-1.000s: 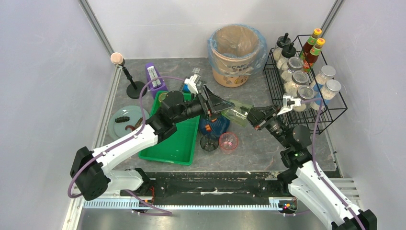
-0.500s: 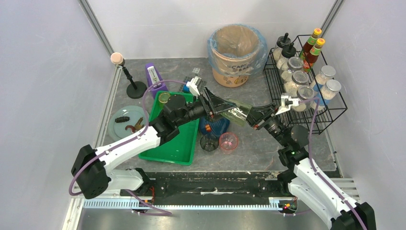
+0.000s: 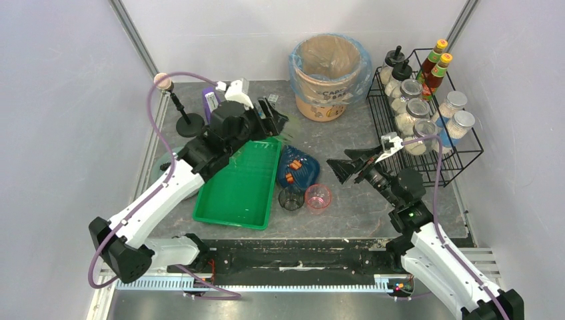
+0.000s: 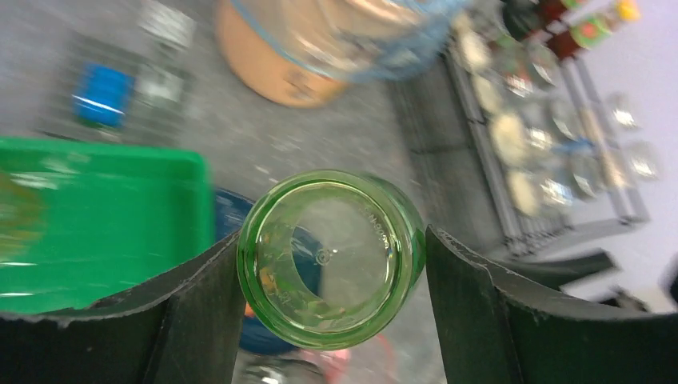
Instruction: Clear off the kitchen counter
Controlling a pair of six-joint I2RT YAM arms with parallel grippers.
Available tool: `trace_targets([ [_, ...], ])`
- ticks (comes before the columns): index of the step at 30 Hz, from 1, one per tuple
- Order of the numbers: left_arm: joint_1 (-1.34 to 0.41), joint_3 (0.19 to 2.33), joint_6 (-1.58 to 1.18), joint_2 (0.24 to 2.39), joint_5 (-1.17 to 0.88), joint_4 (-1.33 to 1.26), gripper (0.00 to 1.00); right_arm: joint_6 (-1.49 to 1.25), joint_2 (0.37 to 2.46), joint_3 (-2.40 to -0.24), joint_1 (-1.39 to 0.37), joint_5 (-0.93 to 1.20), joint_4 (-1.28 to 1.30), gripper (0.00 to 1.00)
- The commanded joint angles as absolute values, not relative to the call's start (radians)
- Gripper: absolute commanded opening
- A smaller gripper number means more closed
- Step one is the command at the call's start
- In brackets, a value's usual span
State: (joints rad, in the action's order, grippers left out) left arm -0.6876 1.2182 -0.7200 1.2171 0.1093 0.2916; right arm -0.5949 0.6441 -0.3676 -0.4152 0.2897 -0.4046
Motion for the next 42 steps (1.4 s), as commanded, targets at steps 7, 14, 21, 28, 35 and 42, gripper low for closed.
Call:
trace_targets([
  [7,-0.460,1.375,-0.247,1.321,0.465,0.464,0.12,-0.327,0.591,-0.488,-0.417,0.109,-0.087,0.98],
  [14,-0.347,1.387,-0.208,1.490,0.466,0.378,0.14,-0.295,0.606,-0.506,-0.417,0.106,-0.003,0.98],
  [21,-0.298,1.411,-0.201,1.615,0.475,0.370,0.19,-0.287,0.613,-0.501,-0.417,0.130,0.048,0.98],
  [28,-0.288,1.341,-0.221,1.654,0.463,0.324,0.26,-0.299,0.600,-0.480,-0.417,0.139,0.052,0.98],
  [35,-0.288,1.280,-0.242,1.675,0.455,0.289,0.34,-0.305,0.613,-0.475,-0.416,0.179,0.067,0.98],
  [42,-0.288,1.228,-0.262,1.630,0.423,0.274,0.64,-0.309,0.615,-0.476,-0.416,0.187,0.113,0.98],
])
